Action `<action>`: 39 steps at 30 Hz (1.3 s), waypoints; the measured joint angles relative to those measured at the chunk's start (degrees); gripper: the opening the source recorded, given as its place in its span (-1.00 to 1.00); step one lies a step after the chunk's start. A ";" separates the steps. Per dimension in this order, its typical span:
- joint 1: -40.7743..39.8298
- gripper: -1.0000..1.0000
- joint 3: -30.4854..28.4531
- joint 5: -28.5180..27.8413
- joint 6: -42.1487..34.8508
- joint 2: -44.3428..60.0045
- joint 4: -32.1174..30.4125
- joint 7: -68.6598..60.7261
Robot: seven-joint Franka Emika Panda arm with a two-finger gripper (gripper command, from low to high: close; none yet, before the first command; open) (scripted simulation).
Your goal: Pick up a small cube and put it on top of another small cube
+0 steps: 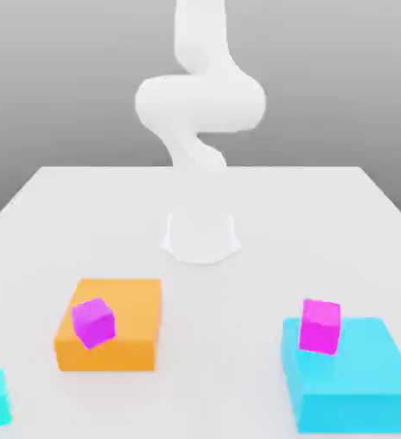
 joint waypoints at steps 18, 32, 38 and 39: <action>10.92 0.00 5.20 4.13 4.97 37.74 10.67 -7.04; 20.77 0.00 7.66 -4.87 9.04 66.73 18.80 -4.52; 24.72 0.00 6.36 -8.42 13.82 79.08 22.24 -3.10; 24.93 -1.00 6.12 -8.67 15.05 80.83 22.71 -2.94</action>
